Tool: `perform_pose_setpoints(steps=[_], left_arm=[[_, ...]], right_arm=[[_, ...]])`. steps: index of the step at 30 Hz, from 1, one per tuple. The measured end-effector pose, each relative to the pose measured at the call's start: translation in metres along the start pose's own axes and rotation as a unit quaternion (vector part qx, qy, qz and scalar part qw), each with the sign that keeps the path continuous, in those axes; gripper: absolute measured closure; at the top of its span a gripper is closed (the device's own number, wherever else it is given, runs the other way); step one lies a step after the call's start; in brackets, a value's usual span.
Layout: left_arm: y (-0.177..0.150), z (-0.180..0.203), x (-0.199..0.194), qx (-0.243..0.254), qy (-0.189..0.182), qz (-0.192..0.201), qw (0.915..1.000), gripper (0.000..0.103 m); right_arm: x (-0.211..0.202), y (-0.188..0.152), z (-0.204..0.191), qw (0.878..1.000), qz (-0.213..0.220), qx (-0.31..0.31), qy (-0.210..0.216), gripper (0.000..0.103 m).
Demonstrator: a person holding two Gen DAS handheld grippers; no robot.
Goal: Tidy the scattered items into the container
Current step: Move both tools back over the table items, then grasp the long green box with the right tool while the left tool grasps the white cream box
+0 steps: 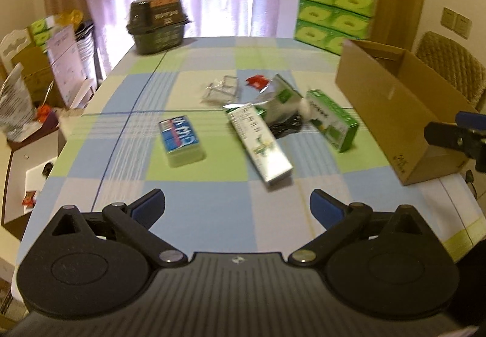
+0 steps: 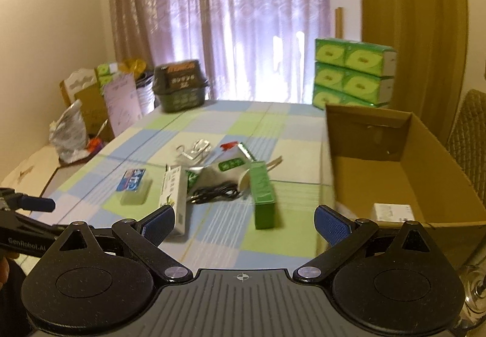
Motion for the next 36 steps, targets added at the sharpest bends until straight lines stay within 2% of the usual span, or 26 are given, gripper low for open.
perform_pose_setpoints(steps=[6,11,21,22,23,24,31,33,36], left_arm=[[-0.003,-0.013,0.012,-0.017,0.002,-0.010,0.9998,0.003],[-0.003,-0.014,0.029,-0.027,-0.005,-0.018,0.9994,0.003],[0.008,-0.018,0.063,-0.041,-0.009,-0.022,0.9989,0.003],[0.010,-0.017,0.066,-0.040,-0.011,-0.023,0.9989,0.003],[0.011,-0.017,0.070,-0.039,-0.014,-0.023,0.9989,0.003],[0.013,-0.016,0.074,-0.038,-0.017,-0.024,0.9988,0.003],[0.020,0.000,0.106,-0.032,-0.047,-0.038,0.9977,0.007],[0.022,0.006,0.115,-0.032,-0.056,-0.043,0.9970,0.012],[0.024,0.015,0.130,-0.030,-0.065,-0.051,0.9962,0.016]], right_arm=[[0.018,-0.007,-0.012,1.000,-0.017,-0.014,0.010,0.000],[0.040,-0.009,-0.019,0.998,-0.039,-0.045,-0.002,0.000],[0.110,-0.002,-0.012,0.993,-0.074,-0.094,-0.015,0.001],[0.118,-0.001,-0.010,0.992,-0.078,-0.095,-0.018,0.003],[0.126,-0.001,-0.007,0.992,-0.083,-0.096,-0.017,0.016],[0.135,-0.002,-0.003,0.991,-0.091,-0.097,-0.020,0.023],[0.175,-0.006,0.019,0.988,-0.118,-0.089,-0.039,0.024],[0.184,-0.009,0.023,0.987,-0.127,-0.087,-0.036,0.033],[0.194,-0.014,0.027,0.986,-0.138,-0.084,-0.034,0.036]])
Point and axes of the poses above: each gripper's, at about its wrist camera, not at the fingertips, and x roughly the way its jaws point, z to its right, y to its top, the point moved 7 cm from there along x, roughly the way its jaws point, and after that the axes turned 10 degrees about -x, right-handed, at the moved point
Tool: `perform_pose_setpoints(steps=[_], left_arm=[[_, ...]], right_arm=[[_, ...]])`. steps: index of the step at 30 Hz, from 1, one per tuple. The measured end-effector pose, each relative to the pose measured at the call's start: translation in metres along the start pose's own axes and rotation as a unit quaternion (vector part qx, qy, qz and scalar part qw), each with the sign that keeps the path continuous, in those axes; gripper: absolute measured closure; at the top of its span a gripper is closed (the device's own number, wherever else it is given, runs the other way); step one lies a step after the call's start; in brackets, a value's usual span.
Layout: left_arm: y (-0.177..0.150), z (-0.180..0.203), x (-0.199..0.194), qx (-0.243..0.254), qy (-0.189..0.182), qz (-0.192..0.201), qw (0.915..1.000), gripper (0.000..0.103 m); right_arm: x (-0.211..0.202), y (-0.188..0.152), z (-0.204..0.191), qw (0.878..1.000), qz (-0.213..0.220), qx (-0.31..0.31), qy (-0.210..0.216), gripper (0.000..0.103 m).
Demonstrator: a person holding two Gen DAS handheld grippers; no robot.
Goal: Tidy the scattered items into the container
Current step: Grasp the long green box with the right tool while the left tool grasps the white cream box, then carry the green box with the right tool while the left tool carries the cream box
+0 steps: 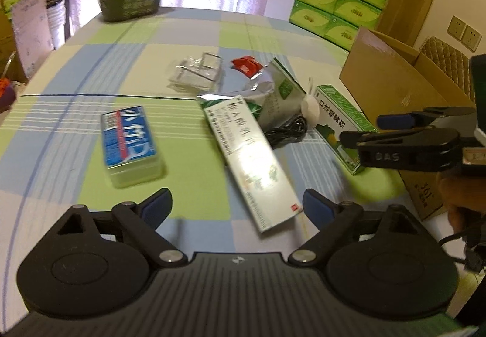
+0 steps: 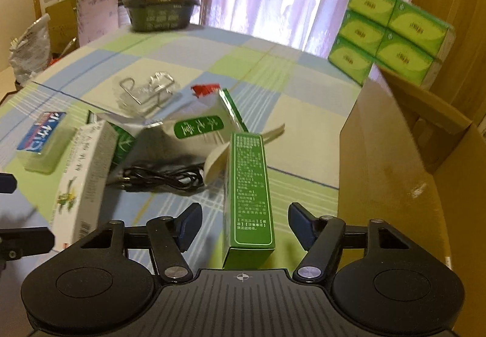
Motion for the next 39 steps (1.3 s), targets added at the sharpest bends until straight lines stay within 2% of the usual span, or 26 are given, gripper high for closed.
perform_pose_setpoints(steps=[2,5,6,7,9,10,11,15,25,31,34,35,36,39], left_arm=[[0.002,0.004,0.008,0.001,-0.003,-0.003,1.0000,0.019],[0.006,0.009,0.020,-0.001,-0.008,-0.007,0.9999,0.022],[0.007,0.010,0.024,0.000,-0.007,-0.008,0.9999,0.025],[0.008,0.011,0.028,0.003,-0.006,-0.011,0.9999,0.028],[0.008,0.013,0.034,0.009,-0.004,-0.018,0.9998,0.046],[0.008,0.013,0.036,0.010,-0.004,-0.022,0.9997,0.050],[0.008,0.013,0.035,0.011,-0.006,-0.024,0.9996,0.059],[0.003,0.011,0.026,0.029,0.006,-0.031,0.9991,0.067],[-0.050,-0.002,-0.035,0.094,0.011,-0.068,0.9932,0.070],[-0.068,-0.008,-0.047,0.097,0.016,-0.076,0.9922,0.067],[-0.065,-0.006,-0.047,0.098,0.017,-0.070,0.9925,0.062],[-0.063,-0.005,-0.047,0.099,0.017,-0.068,0.9926,0.061],[-0.061,-0.004,-0.045,0.099,0.017,-0.066,0.9928,0.059],[-0.055,-0.003,-0.037,0.097,0.017,-0.066,0.9930,0.059]], right_arm=[[0.006,-0.001,0.001,1.000,-0.006,0.000,0.003,0.043],[0.011,-0.001,0.001,1.000,-0.011,0.001,0.003,0.045],[0.013,-0.001,0.001,1.000,-0.013,0.001,0.004,0.057],[0.014,-0.001,0.001,1.000,-0.015,-0.001,0.004,0.063],[0.013,-0.001,0.001,1.000,-0.015,0.000,0.002,0.068],[0.012,-0.001,0.000,1.000,-0.014,0.001,0.002,0.069],[0.011,-0.001,0.000,1.000,-0.014,0.002,0.003,0.069],[-0.001,-0.006,-0.003,1.000,-0.015,0.013,0.010,0.070],[-0.067,-0.055,-0.044,0.997,-0.027,0.047,0.051,0.070],[-0.083,-0.074,-0.054,0.997,-0.037,0.056,0.048,0.069],[-0.081,-0.071,-0.051,0.997,-0.036,0.052,0.045,0.068],[-0.081,-0.068,-0.051,0.997,-0.033,0.050,0.044,0.055],[-0.080,-0.066,-0.049,0.998,-0.029,0.049,0.039,0.034],[-0.076,-0.059,-0.047,0.998,-0.019,0.045,0.040,0.031]])
Point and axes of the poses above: each gripper's, at about its wrist camera, not at the fingertips, and x roughly the way its jaws point, z to its right, y to its top, the point moved 7 cm from there along x, roughly the way its jaws point, and after that the axes turned 10 degrees about -x, right-handed, at the moved point
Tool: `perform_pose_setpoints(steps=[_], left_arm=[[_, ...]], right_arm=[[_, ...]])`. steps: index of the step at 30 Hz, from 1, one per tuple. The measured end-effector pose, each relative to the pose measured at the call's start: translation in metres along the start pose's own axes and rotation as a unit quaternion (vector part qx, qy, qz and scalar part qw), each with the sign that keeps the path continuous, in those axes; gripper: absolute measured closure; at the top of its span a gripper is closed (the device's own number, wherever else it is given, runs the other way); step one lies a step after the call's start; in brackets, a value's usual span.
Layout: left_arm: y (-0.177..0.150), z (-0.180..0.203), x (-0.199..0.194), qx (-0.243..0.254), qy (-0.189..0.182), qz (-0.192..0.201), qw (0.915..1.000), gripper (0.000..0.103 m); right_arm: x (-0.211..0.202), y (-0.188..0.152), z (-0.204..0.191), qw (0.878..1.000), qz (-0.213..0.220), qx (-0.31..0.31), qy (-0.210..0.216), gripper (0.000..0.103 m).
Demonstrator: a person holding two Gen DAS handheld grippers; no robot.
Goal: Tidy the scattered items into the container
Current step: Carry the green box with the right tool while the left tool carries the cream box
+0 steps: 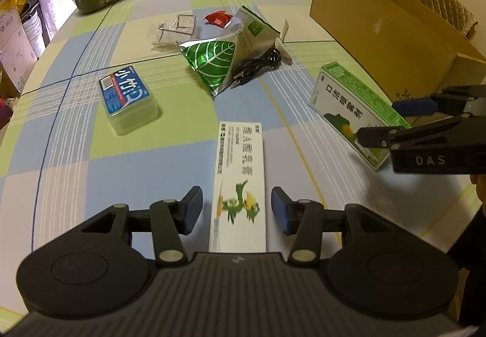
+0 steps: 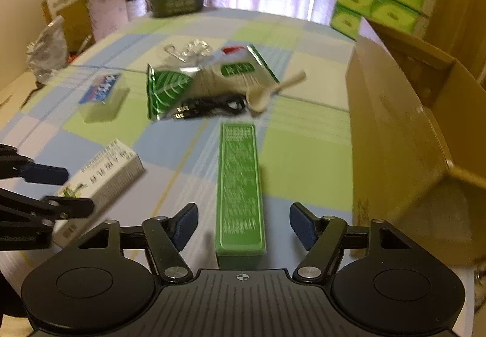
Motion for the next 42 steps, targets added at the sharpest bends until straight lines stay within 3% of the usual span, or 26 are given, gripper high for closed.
perform_pose_setpoints(steps=[7,8,9,17,19,20,21,31,42], left_arm=[[0.005,0.004,0.019,0.009,0.004,-0.011,0.9999,0.060],[0.004,0.004,0.021,0.011,0.008,-0.014,0.9998,0.061],[0.003,0.003,0.023,0.011,0.011,-0.015,0.9998,0.069],[0.000,0.000,0.019,0.008,0.010,-0.013,0.9998,0.070],[-0.001,0.001,0.018,0.007,0.009,-0.013,0.9998,0.070],[-0.002,0.001,0.018,0.007,0.009,-0.013,0.9999,0.070],[-0.002,0.001,0.017,0.006,0.009,-0.013,0.9999,0.070],[-0.003,0.001,0.003,0.000,0.005,-0.002,1.0000,0.070],[0.013,0.028,-0.031,0.016,-0.010,0.030,0.9994,0.070]], right_arm=[[0.017,0.006,0.007,1.000,-0.007,0.007,0.009,0.031],[0.019,0.006,0.008,1.000,-0.008,0.007,0.011,0.031],[0.020,0.007,0.008,1.000,-0.008,0.007,0.013,0.031],[0.031,0.015,0.005,1.000,-0.012,-0.013,0.022,0.032],[0.036,0.016,0.002,0.999,-0.020,-0.021,0.024,0.048],[0.039,0.015,0.001,0.999,-0.027,-0.025,0.024,0.068],[0.039,0.015,0.001,0.999,-0.029,-0.027,0.023,0.070],[0.011,0.011,-0.001,1.000,-0.006,-0.014,0.010,0.070],[-0.049,0.024,0.012,0.999,0.048,0.014,-0.004,0.070]])
Point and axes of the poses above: each gripper's, at about its wrist camera, not at the fingertips, and x roughly the way its jaws point, z to its right, y to its top, the point moved 7 cm from there along x, roughly the way its jaws point, and after that the axes turned 10 degrees about -x, right-handed, at the moved point
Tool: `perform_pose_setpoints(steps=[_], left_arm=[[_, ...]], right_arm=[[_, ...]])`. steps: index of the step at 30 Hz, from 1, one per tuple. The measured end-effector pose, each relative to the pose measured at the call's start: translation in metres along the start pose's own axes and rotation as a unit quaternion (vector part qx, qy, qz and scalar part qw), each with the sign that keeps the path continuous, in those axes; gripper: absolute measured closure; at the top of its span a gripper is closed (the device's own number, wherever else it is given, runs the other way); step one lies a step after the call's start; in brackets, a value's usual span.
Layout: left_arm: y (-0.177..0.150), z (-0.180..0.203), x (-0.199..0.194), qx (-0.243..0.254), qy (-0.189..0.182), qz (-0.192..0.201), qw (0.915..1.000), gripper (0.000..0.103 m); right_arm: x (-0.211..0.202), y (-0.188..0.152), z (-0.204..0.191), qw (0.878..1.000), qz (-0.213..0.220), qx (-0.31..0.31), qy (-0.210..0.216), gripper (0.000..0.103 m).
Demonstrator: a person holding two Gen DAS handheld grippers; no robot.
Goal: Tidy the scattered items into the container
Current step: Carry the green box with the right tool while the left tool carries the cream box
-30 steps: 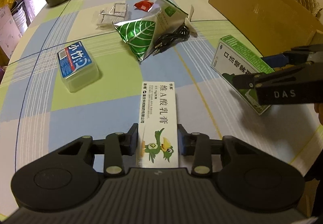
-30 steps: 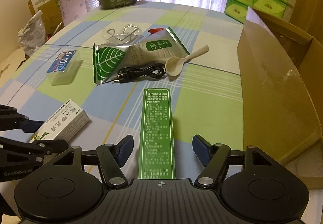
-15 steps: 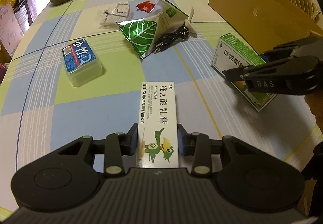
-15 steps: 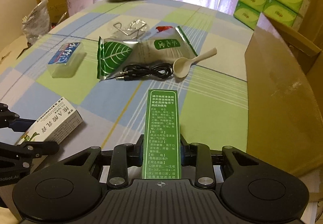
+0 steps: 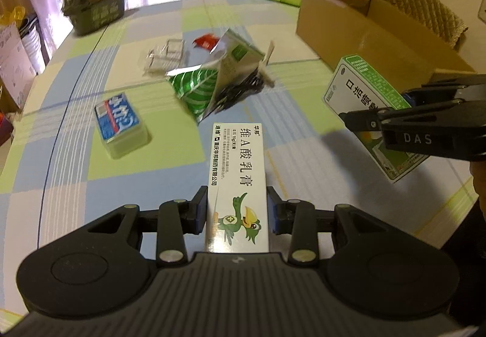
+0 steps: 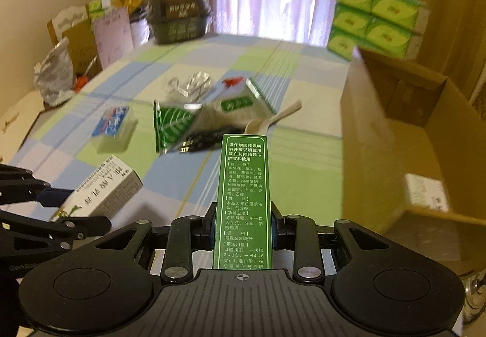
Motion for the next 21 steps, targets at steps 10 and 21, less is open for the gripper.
perform_pose_setpoints(steps=[10,21], left_arm=[[0.040,0.066,-0.020,0.048,-0.051,0.038,0.9968,0.070],[0.108,0.173,-0.023,0.103,-0.125,0.079,0.9836,0.070]], right_arm=[[-0.066,0.031,0.066,0.996,0.066,0.024,-0.058,0.070],[-0.088,0.030,0.180,0.987,0.073,0.065,-0.125,0.070]])
Point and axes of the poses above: each gripper's, at about its wrist camera, not at the fingertips, and x roughly the way its jaws point, z to its right, y to its top, the point moved 7 cm from there along x, roughly the way its jaws point, and after that the axes turned 10 degrees about -x, right-handed, at the moved point
